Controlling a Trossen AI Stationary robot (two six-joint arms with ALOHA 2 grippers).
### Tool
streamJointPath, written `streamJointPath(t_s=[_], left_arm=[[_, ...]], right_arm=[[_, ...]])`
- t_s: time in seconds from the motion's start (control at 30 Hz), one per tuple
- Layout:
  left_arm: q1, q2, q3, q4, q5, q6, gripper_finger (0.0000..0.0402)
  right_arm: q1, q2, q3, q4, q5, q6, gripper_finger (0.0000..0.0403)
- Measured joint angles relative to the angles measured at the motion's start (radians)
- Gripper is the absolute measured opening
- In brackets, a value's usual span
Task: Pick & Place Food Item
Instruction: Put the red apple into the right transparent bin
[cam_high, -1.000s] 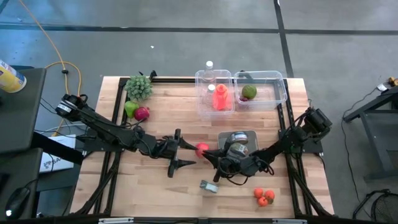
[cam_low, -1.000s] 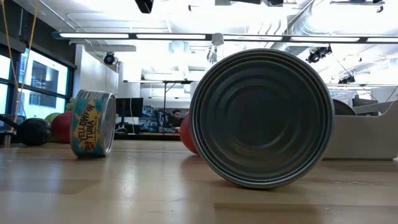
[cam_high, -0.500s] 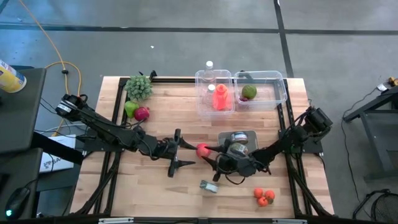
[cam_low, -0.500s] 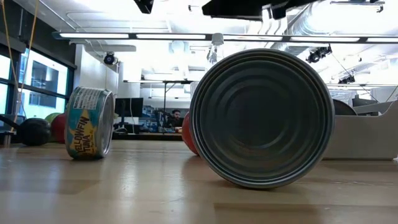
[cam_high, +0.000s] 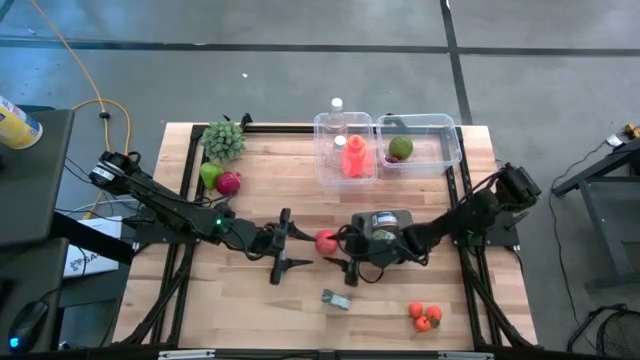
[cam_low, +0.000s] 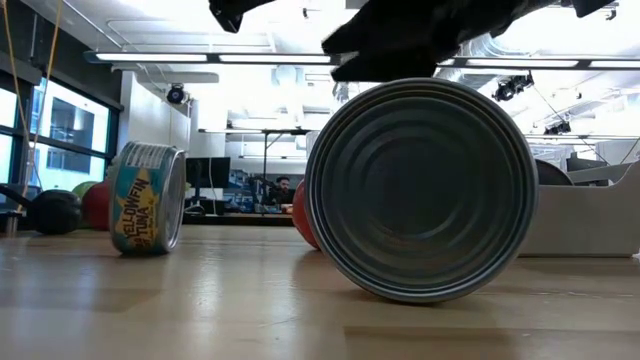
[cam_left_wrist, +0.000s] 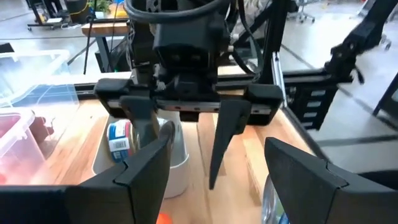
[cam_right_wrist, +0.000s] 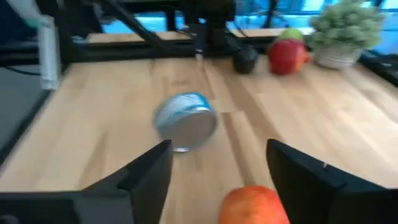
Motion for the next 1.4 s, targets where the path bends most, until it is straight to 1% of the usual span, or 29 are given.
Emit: streamJointPath(t_s=[0.13, 0.23, 0.33, 0.57, 0.8, 0.9, 0.93, 1.1, 1.23, 1.3, 1.4], left_arm=[[0.000, 0.000, 0.000, -0.015, 0.000, 0.026, 0.0250], [0.000, 0.000, 0.000, -0.024, 0.000, 0.026, 0.0250], [0.000, 0.000, 0.000, -0.034, 0.001, 0.028, 0.0250], [0.000, 0.000, 0.000, -0.042, 0.001, 0.028, 0.0250], [0.000, 0.000, 0.000, -0.047, 0.003, 0.027, 0.0250], [0.000, 0.000, 0.000, -0.047, 0.003, 0.020, 0.0250], [0.000, 0.000, 0.000, -0.047, 0.003, 0.019, 0.0250], [0.000, 0.000, 0.000, -0.047, 0.003, 0.012, 0.0250], [0.000, 0.000, 0.000, -0.047, 0.003, -0.064, 0.0250], [0.000, 0.000, 0.000, -0.047, 0.003, -0.075, 0.0250], [0.000, 0.000, 0.000, -0.047, 0.003, -0.069, 0.0250]], right_arm=[[-0.001, 0.003, 0.000, -0.008, 0.065, -0.001, 0.0288], [-0.001, 0.003, 0.000, -0.027, 0.051, -0.001, 0.0311], [-0.001, 0.003, 0.000, -0.039, 0.034, 0.007, 0.0324], [0.000, 0.003, 0.000, -0.066, 0.018, 0.028, 0.0328], [0.000, 0.003, 0.000, -0.064, -0.003, -0.007, 0.0326], [-0.004, 0.003, 0.000, -0.056, -0.053, -0.038, 0.0326], [-0.006, 0.003, 0.000, -0.051, -0.052, -0.038, 0.0327], [-0.006, 0.004, 0.000, -0.036, -0.046, -0.068, 0.0349], [-0.006, 0.004, 0.000, -0.026, -0.053, -0.063, 0.0378], [-0.006, 0.004, 0.000, -0.026, -0.053, -0.063, 0.0393], [-0.006, 0.004, 0.000, -0.027, -0.052, -0.063, 0.0396]])
